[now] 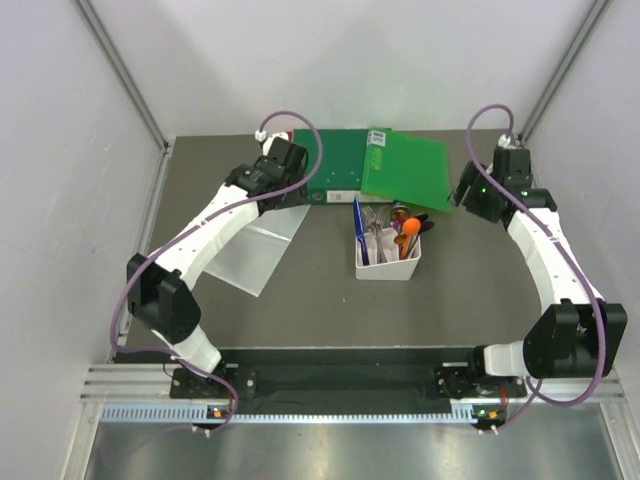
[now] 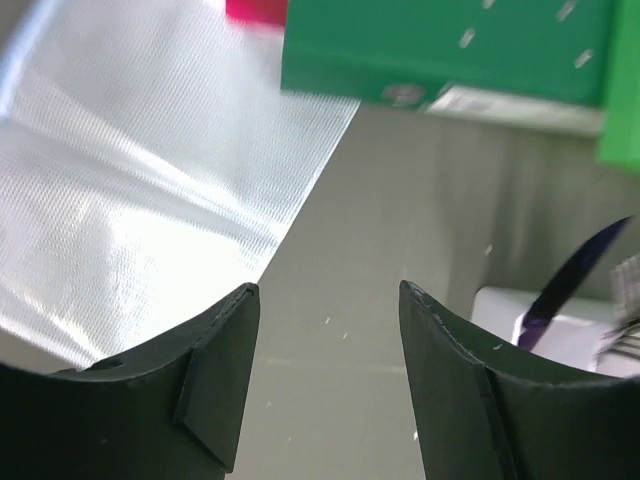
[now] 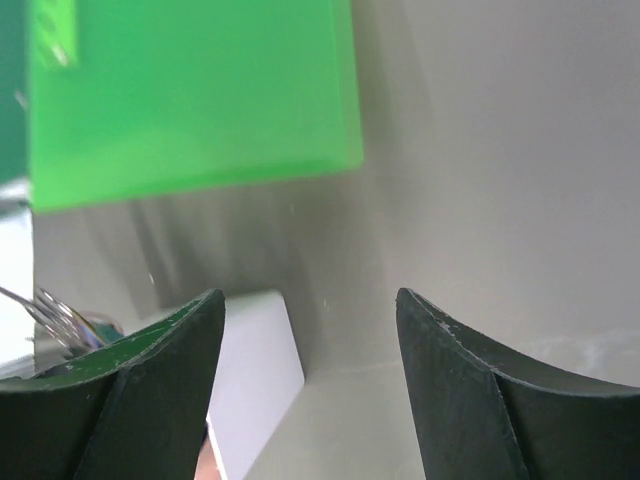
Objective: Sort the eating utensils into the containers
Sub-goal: Reset both arms
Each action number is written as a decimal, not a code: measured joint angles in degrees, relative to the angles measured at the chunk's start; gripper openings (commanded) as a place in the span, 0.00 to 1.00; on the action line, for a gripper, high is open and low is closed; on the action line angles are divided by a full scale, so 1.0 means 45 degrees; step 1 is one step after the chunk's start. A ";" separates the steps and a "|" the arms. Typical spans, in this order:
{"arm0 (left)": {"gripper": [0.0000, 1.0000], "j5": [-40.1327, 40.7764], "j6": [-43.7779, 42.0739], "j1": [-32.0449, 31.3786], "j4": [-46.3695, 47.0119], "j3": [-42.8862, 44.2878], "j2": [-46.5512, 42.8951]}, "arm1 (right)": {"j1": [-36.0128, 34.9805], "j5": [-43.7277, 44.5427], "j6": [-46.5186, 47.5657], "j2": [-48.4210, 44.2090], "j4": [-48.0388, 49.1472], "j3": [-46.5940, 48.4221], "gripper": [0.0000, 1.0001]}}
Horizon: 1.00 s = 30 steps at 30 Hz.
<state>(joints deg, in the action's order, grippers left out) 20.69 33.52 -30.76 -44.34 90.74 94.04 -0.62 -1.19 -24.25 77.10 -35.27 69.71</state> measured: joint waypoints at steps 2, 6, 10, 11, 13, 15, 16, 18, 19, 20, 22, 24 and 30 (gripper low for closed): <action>0.63 -0.0296 0.0078 0.0092 -0.0219 -0.0160 0.0170 | -0.0068 -0.0243 -0.0102 0.0000 0.0053 -0.0539 0.69; 0.62 -0.0801 0.0204 0.0403 -0.0248 -0.0180 0.0282 | -0.0136 -0.0865 -0.0102 0.0049 0.0029 -0.1613 0.66; 0.61 -0.1258 0.0311 0.0646 -0.0107 -0.0345 0.0287 | -0.0403 -0.1282 -0.0083 0.0053 -0.0029 -0.2948 0.66; 0.61 -0.1360 0.0340 0.0690 -0.0063 -0.0447 0.0287 | -0.0495 -0.1389 -0.0083 0.0053 -0.0112 -0.3254 0.66; 0.61 -0.1515 0.0389 0.0733 -0.0049 -0.0607 0.0335 | -0.0680 -0.1535 -0.0083 0.0073 -0.0291 -0.3599 0.66; 0.61 -0.1656 0.0427 0.0733 -0.0053 -0.0709 0.0369 | -0.0942 -0.1608 -0.0078 0.0223 -0.0393 -0.3657 0.66; 0.61 -0.1700 0.0432 0.0733 -0.0053 -0.0719 0.0398 | -0.1117 -0.1622 -0.0078 0.0350 -0.0374 -0.3638 0.66; 0.60 -0.1749 0.0427 0.0733 -0.0039 -0.0719 0.0471 | -0.1671 -0.1617 -0.0092 0.0704 -0.0316 -0.3619 0.66; 0.60 -0.1749 0.0427 0.0733 -0.0029 -0.0733 0.0476 | -0.1953 -0.1564 -0.0044 0.0889 -0.0325 -0.3609 0.66; 0.60 -0.1749 0.0427 0.0733 -0.0010 -0.0767 0.0476 | -0.2127 -0.1554 -0.0073 0.1025 -0.0384 -0.3565 0.66; 0.60 -0.1744 0.0432 0.0738 0.0029 -0.0816 0.0476 | -0.2419 -0.1515 -0.0058 0.1336 -0.0495 -0.3390 0.66; 0.60 -0.1744 0.0437 0.0763 0.0068 -0.0937 0.0471 | -0.2608 -0.1472 0.0005 0.1681 -0.0617 -0.3104 0.66; 0.60 -0.1734 0.0437 0.0923 0.0083 -0.1341 0.0471 | -0.2890 -0.1253 0.0049 0.2613 -0.1030 -0.2030 0.66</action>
<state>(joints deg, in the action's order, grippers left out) 12.88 35.48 -26.61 -43.97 84.71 96.16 -13.63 -6.83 -24.03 88.86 -39.90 60.58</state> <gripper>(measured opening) 0.602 0.657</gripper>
